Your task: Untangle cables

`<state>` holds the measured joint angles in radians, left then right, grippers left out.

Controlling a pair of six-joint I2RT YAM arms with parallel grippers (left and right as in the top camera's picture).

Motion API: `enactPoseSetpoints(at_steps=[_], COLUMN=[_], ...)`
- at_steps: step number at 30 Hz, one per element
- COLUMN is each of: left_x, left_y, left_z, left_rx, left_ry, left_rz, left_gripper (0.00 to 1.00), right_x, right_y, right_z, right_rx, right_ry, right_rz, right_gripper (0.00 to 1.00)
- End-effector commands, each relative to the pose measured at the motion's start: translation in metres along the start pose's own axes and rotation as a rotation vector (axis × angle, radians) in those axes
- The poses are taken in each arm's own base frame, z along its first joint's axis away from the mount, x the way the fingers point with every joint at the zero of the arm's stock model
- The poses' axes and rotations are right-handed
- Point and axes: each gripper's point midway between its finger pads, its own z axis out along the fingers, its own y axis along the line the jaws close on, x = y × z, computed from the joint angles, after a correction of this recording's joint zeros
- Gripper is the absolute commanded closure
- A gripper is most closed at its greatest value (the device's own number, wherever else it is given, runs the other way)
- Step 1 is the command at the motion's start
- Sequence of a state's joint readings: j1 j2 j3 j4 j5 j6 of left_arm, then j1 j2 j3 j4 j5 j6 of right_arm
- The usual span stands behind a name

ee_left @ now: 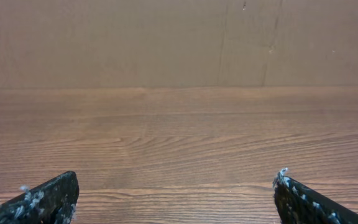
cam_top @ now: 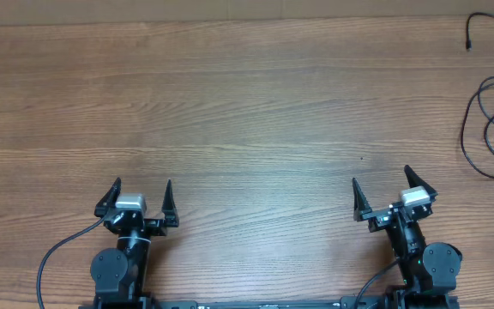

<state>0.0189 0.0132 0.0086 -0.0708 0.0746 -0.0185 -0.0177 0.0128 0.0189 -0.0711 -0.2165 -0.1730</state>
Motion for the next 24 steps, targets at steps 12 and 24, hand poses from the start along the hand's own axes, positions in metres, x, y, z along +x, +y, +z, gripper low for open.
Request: enactPoseSetpoints(at_steps=[12,24], left_x=[0.0004,0.0004], left_y=[-0.0008,-0.0008], left_z=[-0.0003,-0.0003], left_rx=[0.002,0.002], left_ry=[-0.002,-0.002], left_rz=[0.02,0.02], left_gripper=[0.0,0.0], right_x=[0.0017,0.0017], right_y=[-0.0009,-0.0009], right_z=[0.0001,0.0001], right_rx=[0.009,0.009], right_ry=[-0.004,-0.004], right_rz=[-0.005,-0.005], right_gripper=[0.0,0.0])
